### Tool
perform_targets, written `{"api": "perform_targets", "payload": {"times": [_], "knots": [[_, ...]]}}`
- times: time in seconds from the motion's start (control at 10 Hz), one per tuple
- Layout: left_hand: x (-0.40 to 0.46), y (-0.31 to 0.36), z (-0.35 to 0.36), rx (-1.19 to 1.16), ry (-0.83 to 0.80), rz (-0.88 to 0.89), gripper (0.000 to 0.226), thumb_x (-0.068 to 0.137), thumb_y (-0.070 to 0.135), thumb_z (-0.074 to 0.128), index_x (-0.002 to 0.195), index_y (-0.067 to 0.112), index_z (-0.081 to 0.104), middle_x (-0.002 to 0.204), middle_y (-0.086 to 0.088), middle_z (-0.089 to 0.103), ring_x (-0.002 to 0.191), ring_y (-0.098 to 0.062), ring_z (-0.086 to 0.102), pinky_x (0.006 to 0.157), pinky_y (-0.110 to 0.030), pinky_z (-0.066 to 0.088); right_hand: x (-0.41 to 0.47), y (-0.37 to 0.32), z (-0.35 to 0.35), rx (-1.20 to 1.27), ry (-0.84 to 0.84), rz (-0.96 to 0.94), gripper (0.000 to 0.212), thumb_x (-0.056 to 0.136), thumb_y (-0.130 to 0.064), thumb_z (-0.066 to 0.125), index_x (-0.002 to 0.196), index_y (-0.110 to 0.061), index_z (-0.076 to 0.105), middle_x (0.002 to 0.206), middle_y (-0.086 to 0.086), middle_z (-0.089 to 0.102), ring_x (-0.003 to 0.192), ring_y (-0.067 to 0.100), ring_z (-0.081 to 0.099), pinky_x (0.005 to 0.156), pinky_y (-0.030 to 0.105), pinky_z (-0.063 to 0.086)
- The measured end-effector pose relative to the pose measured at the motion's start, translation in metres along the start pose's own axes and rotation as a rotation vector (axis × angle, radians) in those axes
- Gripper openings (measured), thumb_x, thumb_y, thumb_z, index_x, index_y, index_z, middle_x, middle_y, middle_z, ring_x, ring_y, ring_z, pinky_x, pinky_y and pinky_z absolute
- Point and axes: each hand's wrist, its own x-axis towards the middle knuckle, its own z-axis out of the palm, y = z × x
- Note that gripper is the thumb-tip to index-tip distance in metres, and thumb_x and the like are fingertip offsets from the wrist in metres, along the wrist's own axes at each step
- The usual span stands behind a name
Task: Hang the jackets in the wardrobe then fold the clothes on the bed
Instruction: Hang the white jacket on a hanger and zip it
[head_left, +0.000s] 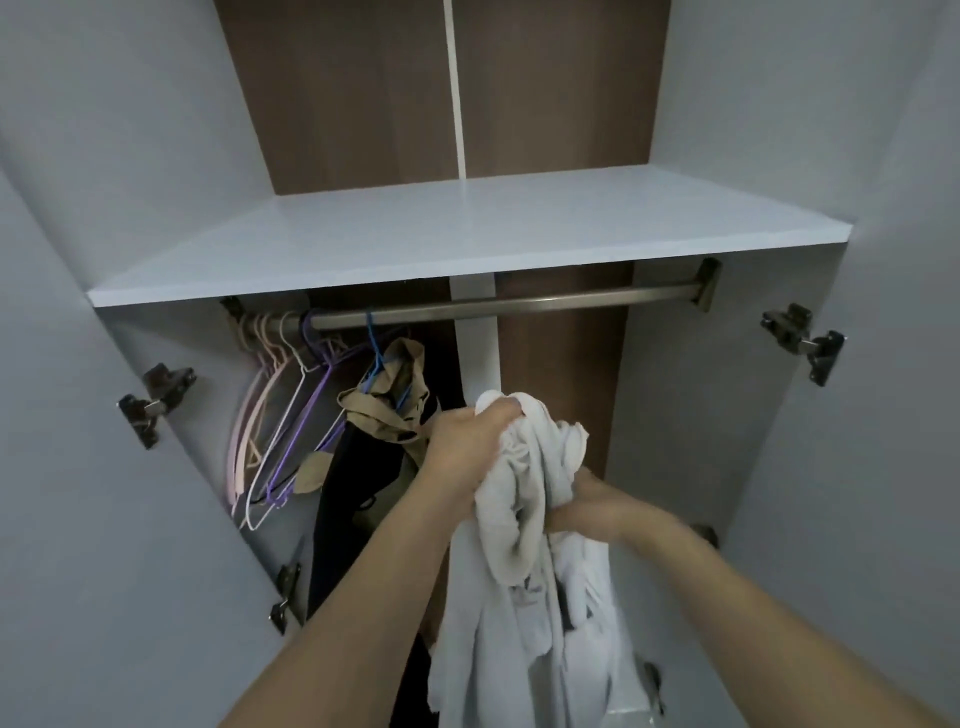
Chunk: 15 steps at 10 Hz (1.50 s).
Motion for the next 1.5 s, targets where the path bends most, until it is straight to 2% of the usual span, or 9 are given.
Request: {"api": "perform_targets", "payload": {"times": [0.1,0.2,0.3,0.4,0.6,0.8,1.0,1.2,1.5], "knots": [[0.027,0.001,0.0,0.002,0.003,-0.005,0.022,0.08,0.032,0.072,0.076,0.01,0.071,0.07,-0.006,0.073,0.058,-0.015,0.069,0.046,-0.02,0.049,0.031,0.018,-0.011,0.01,0.063,0.058,0.026,0.073,-0.009,0.074,0.079,-0.033,0.069,0.08,-0.015,0.07,0.077,-0.003,0.064,0.065,0.01,0.051],[0.057,-0.006,-0.017,-0.118,0.059,-0.043,0.022,0.079,0.03,0.076,0.083,0.008,0.073,0.08,-0.012,0.075,0.069,-0.023,0.073,0.059,-0.03,0.058,0.057,0.017,-0.025,0.176,0.189,0.098,0.013,0.088,-0.019,0.067,0.077,-0.026,0.065,0.067,-0.011,0.068,0.059,-0.001,0.062,0.046,0.009,0.044],[0.083,-0.019,-0.04,-0.245,0.103,-0.136,0.028,0.081,0.029,0.076,0.095,0.006,0.072,0.093,-0.016,0.074,0.086,-0.031,0.071,0.08,-0.041,0.057,0.071,-0.015,-0.032,0.747,0.242,0.138,0.025,0.095,-0.032,0.057,0.088,-0.012,0.069,0.079,0.008,0.074,0.067,0.018,0.071,0.056,0.025,0.052],[0.095,-0.041,-0.059,-0.097,0.136,-0.283,0.028,0.086,0.025,0.071,0.103,0.003,0.068,0.099,-0.018,0.07,0.091,-0.03,0.067,0.083,-0.04,0.054,0.089,-0.053,-0.032,0.984,0.298,0.029,0.043,0.1,-0.037,0.042,0.12,-0.005,0.061,0.122,0.018,0.063,0.111,0.036,0.06,0.09,0.042,0.045],[0.098,-0.059,-0.104,0.283,-0.013,-0.281,0.013,0.09,0.01,0.056,0.095,0.018,0.065,0.084,-0.004,0.07,0.074,-0.017,0.065,0.059,-0.027,0.054,0.115,-0.103,-0.006,0.713,0.301,-0.088,0.019,0.096,-0.017,0.046,0.08,-0.018,0.055,0.079,0.002,0.057,0.067,0.016,0.054,0.065,0.031,0.046],[0.138,-0.023,-0.172,0.555,0.664,0.218,0.011,0.091,0.009,0.05,0.085,0.015,0.057,0.084,-0.004,0.06,0.088,-0.027,0.057,0.072,-0.029,0.037,0.138,-0.119,0.001,0.404,0.409,-0.123,0.019,0.088,-0.014,0.054,0.069,-0.018,0.051,0.067,-0.001,0.051,0.057,0.012,0.048,0.054,0.026,0.042],[0.195,-0.013,-0.206,0.893,0.384,0.015,0.04,0.095,0.023,0.05,0.132,0.01,0.053,0.127,-0.023,0.059,0.117,-0.041,0.054,0.097,-0.038,0.046,0.145,-0.109,0.013,0.197,0.462,-0.183,0.019,0.093,-0.017,0.05,0.077,-0.008,0.055,0.077,0.002,0.06,0.073,0.015,0.058,0.069,0.026,0.049],[0.225,-0.016,-0.209,1.551,0.357,0.09,0.038,0.095,0.011,0.048,0.132,0.004,0.049,0.128,-0.019,0.054,0.116,-0.036,0.055,0.087,-0.044,0.049,0.146,-0.117,0.019,0.286,0.531,-0.263,0.028,0.084,-0.001,0.045,0.061,-0.003,0.029,0.06,0.006,0.029,0.057,0.018,0.03,0.052,0.029,0.024],[0.22,-0.009,-0.213,1.817,0.231,0.05,0.031,0.101,0.015,0.041,0.126,0.006,0.058,0.13,-0.014,0.059,0.119,-0.029,0.058,0.091,-0.039,0.049,0.135,-0.116,0.017,0.31,0.601,-0.157,0.021,0.081,-0.016,0.059,0.067,-0.018,0.044,0.066,0.005,0.05,0.064,0.018,0.05,0.062,0.034,0.041]]}}
